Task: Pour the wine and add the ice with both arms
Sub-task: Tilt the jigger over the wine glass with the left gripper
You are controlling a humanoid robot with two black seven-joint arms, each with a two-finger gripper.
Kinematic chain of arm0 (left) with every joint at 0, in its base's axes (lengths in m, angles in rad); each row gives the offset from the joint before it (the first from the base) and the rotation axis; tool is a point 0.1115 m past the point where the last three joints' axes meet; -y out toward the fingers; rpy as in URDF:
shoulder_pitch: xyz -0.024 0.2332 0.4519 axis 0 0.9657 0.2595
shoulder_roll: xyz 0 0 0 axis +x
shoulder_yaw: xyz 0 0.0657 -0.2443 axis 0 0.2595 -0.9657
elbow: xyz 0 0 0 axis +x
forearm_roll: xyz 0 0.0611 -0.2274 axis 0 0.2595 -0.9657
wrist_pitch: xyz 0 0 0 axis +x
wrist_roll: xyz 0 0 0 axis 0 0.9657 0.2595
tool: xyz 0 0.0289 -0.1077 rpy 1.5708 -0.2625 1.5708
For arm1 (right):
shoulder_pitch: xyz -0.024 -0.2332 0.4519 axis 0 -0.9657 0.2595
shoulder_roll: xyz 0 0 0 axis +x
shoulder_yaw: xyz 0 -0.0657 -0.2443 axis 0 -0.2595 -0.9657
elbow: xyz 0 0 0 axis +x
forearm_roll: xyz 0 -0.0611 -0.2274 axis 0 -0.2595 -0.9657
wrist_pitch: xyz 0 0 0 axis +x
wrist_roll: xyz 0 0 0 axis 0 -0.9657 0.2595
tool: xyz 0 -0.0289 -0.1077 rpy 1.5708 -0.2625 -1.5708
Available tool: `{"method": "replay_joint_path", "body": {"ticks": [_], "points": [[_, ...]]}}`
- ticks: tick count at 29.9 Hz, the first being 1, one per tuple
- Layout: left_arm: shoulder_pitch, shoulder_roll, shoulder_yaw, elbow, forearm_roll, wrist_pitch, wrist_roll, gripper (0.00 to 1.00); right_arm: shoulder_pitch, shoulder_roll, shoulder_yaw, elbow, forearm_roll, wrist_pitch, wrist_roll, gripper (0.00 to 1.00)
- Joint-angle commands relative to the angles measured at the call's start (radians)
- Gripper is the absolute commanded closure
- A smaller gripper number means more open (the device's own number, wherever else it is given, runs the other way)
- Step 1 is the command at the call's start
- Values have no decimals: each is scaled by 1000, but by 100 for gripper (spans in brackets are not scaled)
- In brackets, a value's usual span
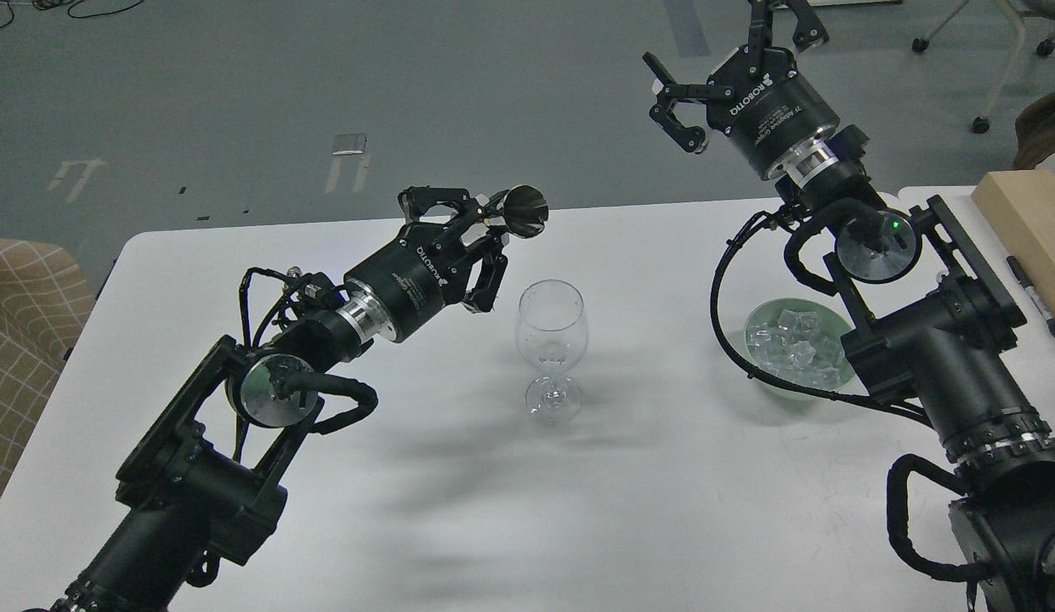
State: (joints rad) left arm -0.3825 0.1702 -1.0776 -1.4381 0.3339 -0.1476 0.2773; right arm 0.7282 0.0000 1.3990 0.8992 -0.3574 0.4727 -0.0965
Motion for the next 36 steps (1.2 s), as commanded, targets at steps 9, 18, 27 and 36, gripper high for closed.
{"method": "replay_joint_path", "body": {"ticks": [9,18,27,36], "points": [[4,0,1,-15,30,-4,-4,91,2,0,0,0,0,0,0,0],[5,-1,-1,-27,66,-6,-6,91,3,0,0,0,0,0,0,0],[5,-1,1,-27,94,-4,-12,91,2,0,0,0,0,0,0,0],[8,-1,10,-56,97,-4,-18,91,3,0,0,0,0,0,0,0]]}}
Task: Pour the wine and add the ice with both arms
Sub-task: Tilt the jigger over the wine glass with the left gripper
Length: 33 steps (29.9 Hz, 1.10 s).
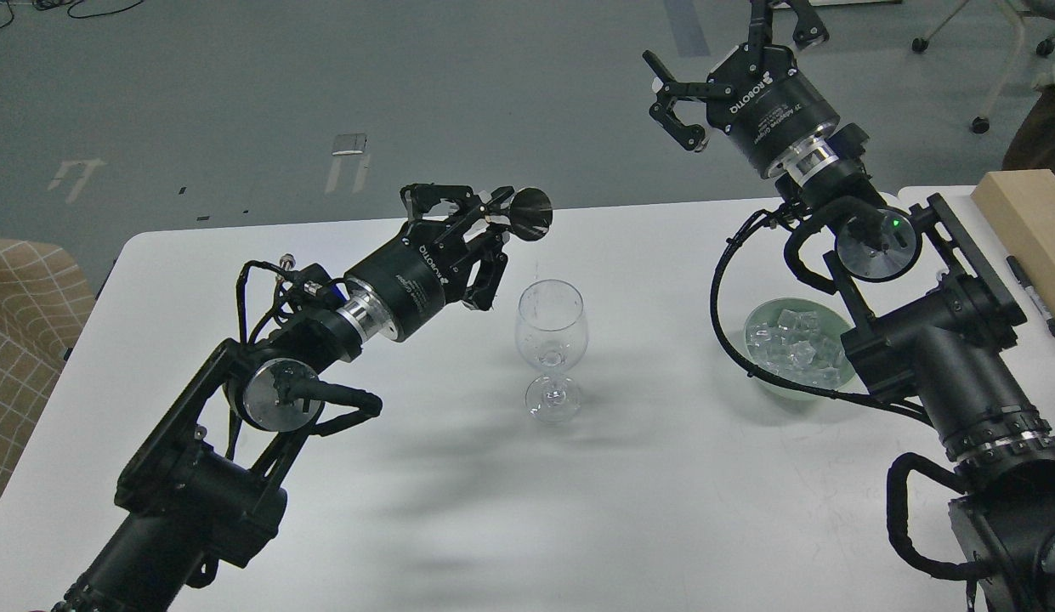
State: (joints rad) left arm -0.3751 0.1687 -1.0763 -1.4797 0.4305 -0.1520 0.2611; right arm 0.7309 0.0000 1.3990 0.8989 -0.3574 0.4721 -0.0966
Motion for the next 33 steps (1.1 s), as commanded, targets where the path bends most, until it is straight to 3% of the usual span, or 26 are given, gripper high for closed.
{"method": "replay_joint_path", "body": {"ticks": [1,33], "points": [[1,0,12,-17,1,0,-2,91,1,0,0,0,0,0,0,0],[19,9,16,-63,85,-3,-20,92,4,0,0,-3,0,0,0,0]]}}
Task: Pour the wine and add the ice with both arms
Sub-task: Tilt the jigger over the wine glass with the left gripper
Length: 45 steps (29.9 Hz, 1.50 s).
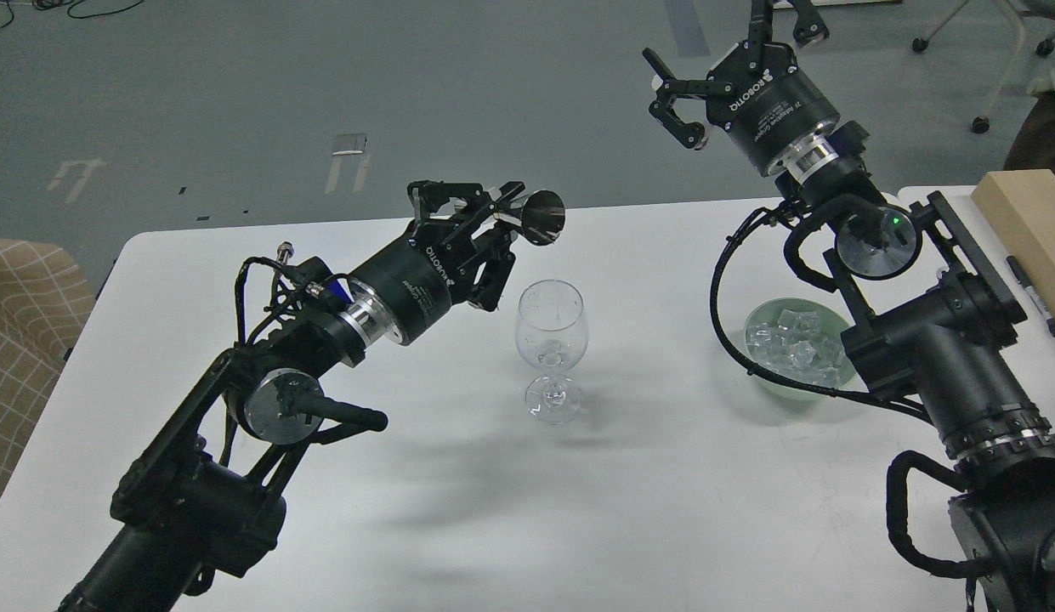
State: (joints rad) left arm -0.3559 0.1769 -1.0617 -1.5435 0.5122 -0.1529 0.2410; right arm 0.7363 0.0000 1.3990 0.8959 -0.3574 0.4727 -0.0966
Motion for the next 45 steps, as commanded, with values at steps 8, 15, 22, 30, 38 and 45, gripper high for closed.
{"method": "replay_joint_path", "body": {"ticks": [8,15,22,30,38,45], "points": [[3,-1,8,0,48,-13,-15,92,0,0,0,1,0,0,0,0],[3,7,8,0,78,-13,-37,92,-2,0,0,1,0,0,0,0],[5,9,8,2,88,-14,-49,92,-2,0,0,1,0,0,0,0],[5,15,11,2,109,-16,-68,93,-2,0,0,1,0,0,0,0],[6,13,11,2,135,-27,-77,94,-2,0,0,1,0,0,0,0],[5,12,11,2,160,-37,-91,94,-2,0,0,1,0,0,0,0]]}}
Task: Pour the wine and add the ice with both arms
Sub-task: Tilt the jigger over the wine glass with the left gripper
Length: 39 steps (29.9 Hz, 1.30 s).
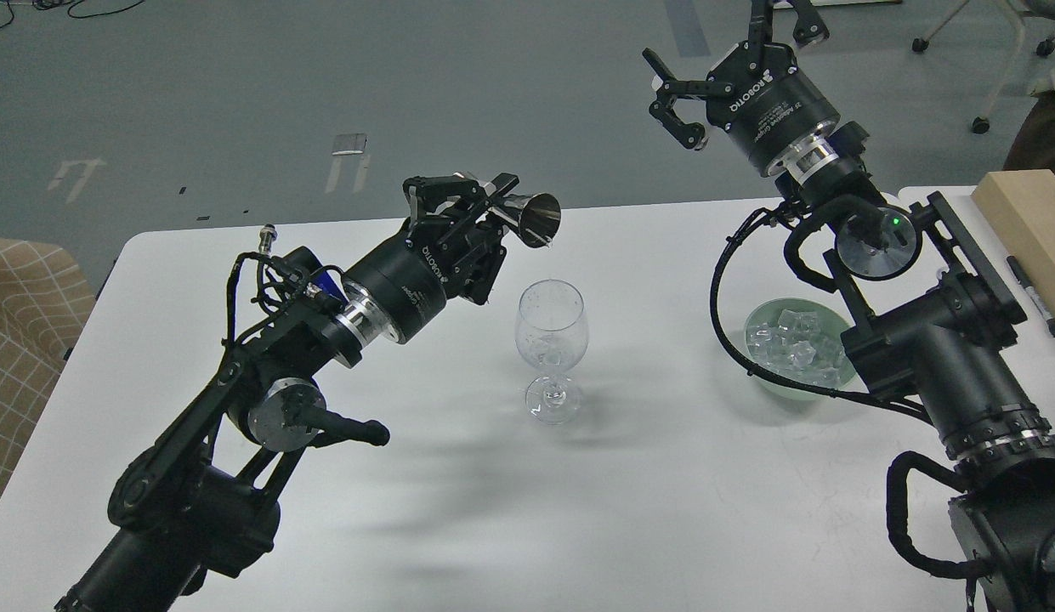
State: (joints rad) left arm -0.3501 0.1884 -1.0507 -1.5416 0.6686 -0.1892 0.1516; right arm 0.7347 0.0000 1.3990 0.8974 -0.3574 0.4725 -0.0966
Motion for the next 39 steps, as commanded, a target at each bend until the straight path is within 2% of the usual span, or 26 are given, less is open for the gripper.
{"method": "replay_joint_path", "body": {"ticks": [1,15,22,26,35,39], "points": [[-1,2,0,0,3,-1,-1,94,0,0,0,0,0,0,0,0],[-1,3,1,0,103,-10,-41,94,0,0,0,1,0,0,0,0],[-1,6,1,1,121,-16,-44,94,0,0,0,1,0,0,0,0],[-1,6,3,2,147,-16,-66,94,0,0,0,1,0,0,0,0],[-3,8,3,6,169,-16,-73,94,0,0,0,1,0,0,0,0],[-3,8,3,6,190,-18,-93,94,0,0,0,1,0,0,0,0]]}}
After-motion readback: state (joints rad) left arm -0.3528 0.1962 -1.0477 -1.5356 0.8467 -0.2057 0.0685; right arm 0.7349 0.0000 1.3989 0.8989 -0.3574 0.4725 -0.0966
